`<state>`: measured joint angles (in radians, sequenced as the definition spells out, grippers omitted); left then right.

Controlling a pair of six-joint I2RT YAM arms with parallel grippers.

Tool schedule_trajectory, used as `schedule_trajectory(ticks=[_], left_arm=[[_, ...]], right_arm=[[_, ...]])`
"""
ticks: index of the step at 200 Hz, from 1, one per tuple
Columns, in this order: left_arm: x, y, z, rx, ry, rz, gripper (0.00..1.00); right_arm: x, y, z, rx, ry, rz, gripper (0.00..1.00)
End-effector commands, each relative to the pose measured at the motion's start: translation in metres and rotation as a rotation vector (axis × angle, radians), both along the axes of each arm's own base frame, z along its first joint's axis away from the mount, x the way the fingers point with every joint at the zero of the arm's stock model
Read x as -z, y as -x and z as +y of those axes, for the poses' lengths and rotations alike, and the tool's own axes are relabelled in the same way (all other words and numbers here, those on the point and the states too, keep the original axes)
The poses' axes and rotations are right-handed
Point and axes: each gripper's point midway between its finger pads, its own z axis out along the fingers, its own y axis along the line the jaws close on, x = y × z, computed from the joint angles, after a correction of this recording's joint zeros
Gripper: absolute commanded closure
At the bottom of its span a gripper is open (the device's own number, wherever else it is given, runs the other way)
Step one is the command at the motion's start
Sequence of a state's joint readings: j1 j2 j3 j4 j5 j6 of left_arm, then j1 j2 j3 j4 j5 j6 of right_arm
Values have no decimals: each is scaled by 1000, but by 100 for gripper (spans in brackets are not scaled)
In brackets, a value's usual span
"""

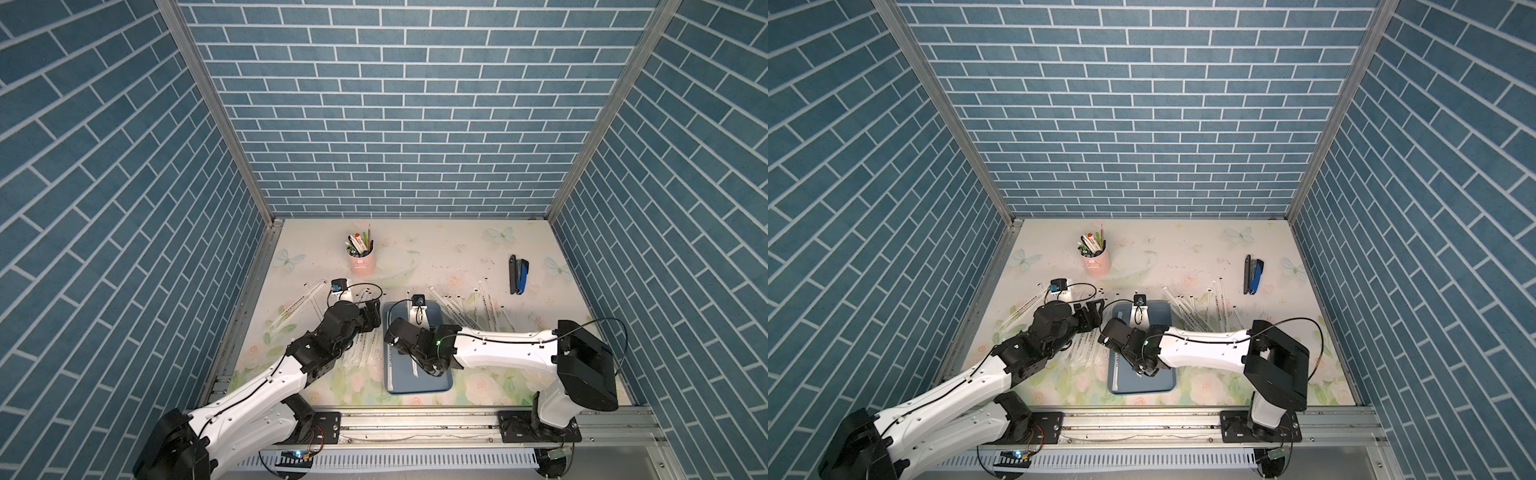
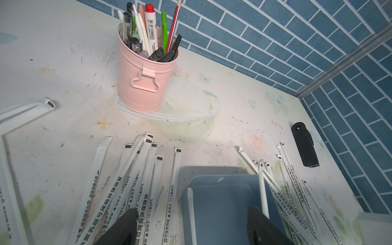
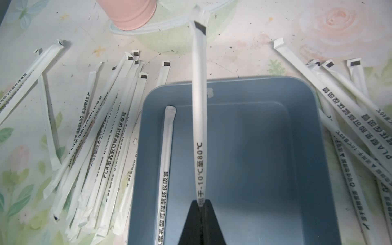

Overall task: Put the straws into the storage box
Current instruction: Place the straw in the storage box.

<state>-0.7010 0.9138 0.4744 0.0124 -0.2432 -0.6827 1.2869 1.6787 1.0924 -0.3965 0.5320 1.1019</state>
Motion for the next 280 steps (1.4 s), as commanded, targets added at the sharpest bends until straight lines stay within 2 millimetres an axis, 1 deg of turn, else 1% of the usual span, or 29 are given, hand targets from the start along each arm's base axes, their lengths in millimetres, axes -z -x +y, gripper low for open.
schedule_trajectory(ticks=[1, 39, 59, 76, 108, 144, 185, 220, 241, 255, 280], left_arm=[[0, 1, 2, 5, -23, -4, 17], [4, 3, 2, 16, -36, 0, 16], [4, 5, 4, 14, -36, -4, 16], [4, 7, 7, 7, -28, -8, 16], [4, 9, 12, -6, -38, -8, 16], [-2, 9, 16, -19, -36, -23, 16], [-2, 8, 17, -15, -54, -19, 16], [-3, 7, 16, -15, -53, -22, 16], [-4, 5, 14, -5, -54, -23, 16], [-6, 3, 12, -1, -61, -21, 16], [-7, 4, 11, 1, -44, -30, 16]], right_arm=[[12, 1, 6, 20, 18, 39, 94], [29, 6, 11, 13, 22, 88, 94], [34, 7, 7, 28, 30, 100, 94], [40, 9, 7, 24, 35, 123, 93], [51, 11, 14, 7, 45, 156, 93], [63, 16, 18, -8, 52, 193, 92], [69, 16, 21, -10, 57, 206, 91], [75, 16, 28, -27, 62, 228, 88], [74, 16, 32, -34, 63, 231, 82], [75, 16, 30, -30, 62, 231, 79], [72, 16, 28, -26, 54, 228, 76]])
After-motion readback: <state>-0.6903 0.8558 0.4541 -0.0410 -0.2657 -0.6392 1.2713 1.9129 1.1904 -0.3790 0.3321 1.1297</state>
